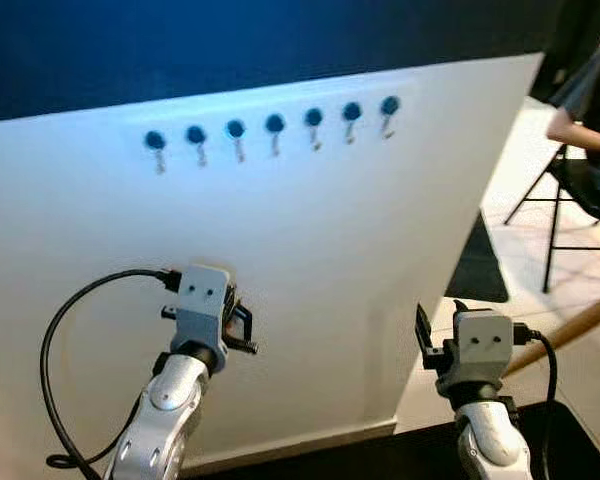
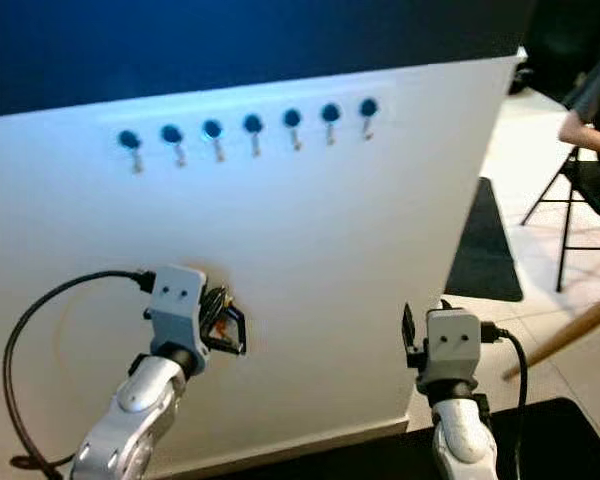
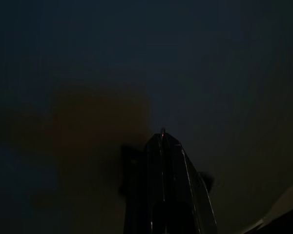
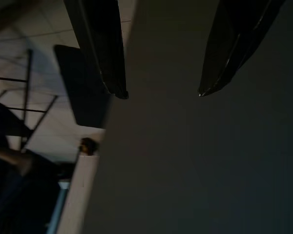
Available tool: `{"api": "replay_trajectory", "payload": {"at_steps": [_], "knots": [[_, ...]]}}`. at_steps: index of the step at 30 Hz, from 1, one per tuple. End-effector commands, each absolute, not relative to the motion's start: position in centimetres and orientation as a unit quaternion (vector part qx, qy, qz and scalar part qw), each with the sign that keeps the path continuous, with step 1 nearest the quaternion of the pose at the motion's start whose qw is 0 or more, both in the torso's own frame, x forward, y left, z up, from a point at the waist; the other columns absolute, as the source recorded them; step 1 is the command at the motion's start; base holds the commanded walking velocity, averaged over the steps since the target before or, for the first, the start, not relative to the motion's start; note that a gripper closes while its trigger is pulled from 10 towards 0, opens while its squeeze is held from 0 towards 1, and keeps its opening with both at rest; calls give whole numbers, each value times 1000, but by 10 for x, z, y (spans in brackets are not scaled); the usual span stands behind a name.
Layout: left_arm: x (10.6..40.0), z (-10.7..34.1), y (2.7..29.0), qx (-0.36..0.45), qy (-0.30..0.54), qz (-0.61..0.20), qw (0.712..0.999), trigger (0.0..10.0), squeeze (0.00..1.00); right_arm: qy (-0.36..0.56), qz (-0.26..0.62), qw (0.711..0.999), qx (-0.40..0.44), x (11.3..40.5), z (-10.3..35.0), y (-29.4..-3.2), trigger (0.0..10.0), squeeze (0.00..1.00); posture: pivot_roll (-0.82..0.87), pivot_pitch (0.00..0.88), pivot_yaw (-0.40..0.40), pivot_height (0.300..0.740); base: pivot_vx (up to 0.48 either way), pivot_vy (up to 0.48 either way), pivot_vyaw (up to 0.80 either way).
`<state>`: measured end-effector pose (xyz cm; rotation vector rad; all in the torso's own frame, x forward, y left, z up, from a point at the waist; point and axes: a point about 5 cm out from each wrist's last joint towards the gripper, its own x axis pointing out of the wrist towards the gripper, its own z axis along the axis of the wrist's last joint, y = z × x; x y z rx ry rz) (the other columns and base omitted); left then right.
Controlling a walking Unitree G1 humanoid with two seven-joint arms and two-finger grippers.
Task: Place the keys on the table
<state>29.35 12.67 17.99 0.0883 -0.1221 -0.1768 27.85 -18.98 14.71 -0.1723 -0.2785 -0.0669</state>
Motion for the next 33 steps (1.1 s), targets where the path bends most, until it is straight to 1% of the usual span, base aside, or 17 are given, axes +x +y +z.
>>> {"api": "replay_trajectory", "payload": {"at_steps": [1, 33], "knots": [[292, 177, 130, 48, -59, -83, 994, 10000, 0, -132, -30, 987, -83, 277, 144, -188, 10000, 0, -21, 181, 92, 740, 0, 0, -513], [293, 176, 127, 47, -63, -86, 993, 10000, 0, -132, -25, 987, -84, 279, 144, -188, 10000, 0, -24, 172, 84, 740, 0, 0, -540]]}}
